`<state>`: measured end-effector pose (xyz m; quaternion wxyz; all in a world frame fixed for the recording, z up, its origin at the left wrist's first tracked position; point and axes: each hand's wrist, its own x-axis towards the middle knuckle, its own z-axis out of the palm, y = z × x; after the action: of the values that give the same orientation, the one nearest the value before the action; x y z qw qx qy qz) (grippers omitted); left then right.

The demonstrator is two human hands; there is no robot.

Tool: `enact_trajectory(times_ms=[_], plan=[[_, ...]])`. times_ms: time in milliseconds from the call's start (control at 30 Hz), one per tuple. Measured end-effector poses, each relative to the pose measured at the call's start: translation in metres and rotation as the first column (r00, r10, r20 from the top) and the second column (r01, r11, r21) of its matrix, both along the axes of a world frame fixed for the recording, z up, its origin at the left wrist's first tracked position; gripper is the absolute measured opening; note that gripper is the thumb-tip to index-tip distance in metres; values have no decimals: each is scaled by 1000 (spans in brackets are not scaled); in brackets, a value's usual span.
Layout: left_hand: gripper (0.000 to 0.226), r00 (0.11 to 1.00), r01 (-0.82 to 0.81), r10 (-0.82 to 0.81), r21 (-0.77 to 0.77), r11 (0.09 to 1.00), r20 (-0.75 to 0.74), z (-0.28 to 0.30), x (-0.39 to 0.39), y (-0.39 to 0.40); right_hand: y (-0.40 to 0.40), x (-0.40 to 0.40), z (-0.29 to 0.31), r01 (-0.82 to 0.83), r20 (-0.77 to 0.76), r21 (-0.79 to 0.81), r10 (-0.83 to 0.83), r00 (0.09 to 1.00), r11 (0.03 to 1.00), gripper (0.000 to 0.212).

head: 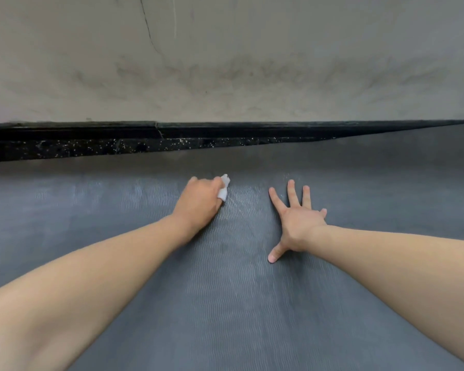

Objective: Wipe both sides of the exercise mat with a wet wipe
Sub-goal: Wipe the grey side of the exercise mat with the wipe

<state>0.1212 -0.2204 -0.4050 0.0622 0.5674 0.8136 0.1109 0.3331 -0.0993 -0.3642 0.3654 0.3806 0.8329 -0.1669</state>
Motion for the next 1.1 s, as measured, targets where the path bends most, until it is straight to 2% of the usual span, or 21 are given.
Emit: enact_trajectory(times_ms=[67,100,167,200,267,333,400,433,500,567,633,700,767,800,833,867,900,967,1000,1033,1100], plan=[[15,982,156,-154,-13,988,108,4,37,-8,-1,0,0,3,0,-1,-3,1000,1000,175],[11,929,346,-335,-47,937,159,6,58,-17,-1,0,1,6,-4,1,-6,1000,1000,175],[7,717,696,-676,-125,707,169,8,74,-31,-1,0,2,10,-14,5,-10,1000,1000,174],[7,688,725,-711,-124,677,144,7,64,-29,-2,0,3,14,-22,0,-14,1000,1000,174],[10,829,559,-555,-87,825,68,6,34,-20,-3,3,4,29,-58,-18,-30,998,999,172],[11,965,262,-261,-57,963,32,5,4,-17,-11,15,9,5,-119,-28,-8,993,1000,165],[11,994,91,-90,-6,996,65,5,7,-23,-28,36,12,-152,-160,-15,148,976,988,161],[12,991,87,-88,13,996,102,4,22,-28,-38,49,12,-241,-155,-9,236,959,971,163],[9,949,258,-260,32,966,177,2,67,-44,-59,72,7,-330,-91,-13,328,940,944,170],[10,849,506,-503,26,862,162,-2,101,-61,-72,84,-2,-356,-21,18,356,934,934,176],[14,791,606,-602,-6,796,106,-4,98,-59,-74,86,-7,-344,-8,38,345,939,938,178],[13,863,505,-504,-40,862,26,-6,77,-55,-74,85,-7,-339,-11,32,339,941,940,179],[15,979,200,-199,-27,979,36,-5,64,-57,-73,84,-6,-344,-6,37,345,939,938,178],[16,991,118,-118,2,993,62,-4,67,-61,-74,84,-5,-341,-4,33,342,940,939,177],[15,989,113,-115,30,993,88,-6,78,-67,-74,85,-5,-337,-6,29,337,941,941,177],[13,974,193,-195,30,981,118,-6,96,-75,-75,86,-5,-333,-12,28,334,943,942,177],[11,926,360,-359,11,933,115,-5,116,-85,-75,86,-5,-333,-18,28,333,943,943,177],[8,723,688,-682,-23,725,107,-2,131,-99,-73,86,-5,-329,-24,24,330,944,944,177],[8,660,750,-745,-33,661,95,-4,126,-99,-73,87,-6,-325,-25,21,326,945,945,177],[7,678,735,-732,-46,677,67,-5,116,-95,-74,87,-7,-321,-25,15,321,947,947,177],[17,867,498,-498,-21,867,14,-4,93,-85,-73,87,-8,-314,-27,6,314,949,950,177]])
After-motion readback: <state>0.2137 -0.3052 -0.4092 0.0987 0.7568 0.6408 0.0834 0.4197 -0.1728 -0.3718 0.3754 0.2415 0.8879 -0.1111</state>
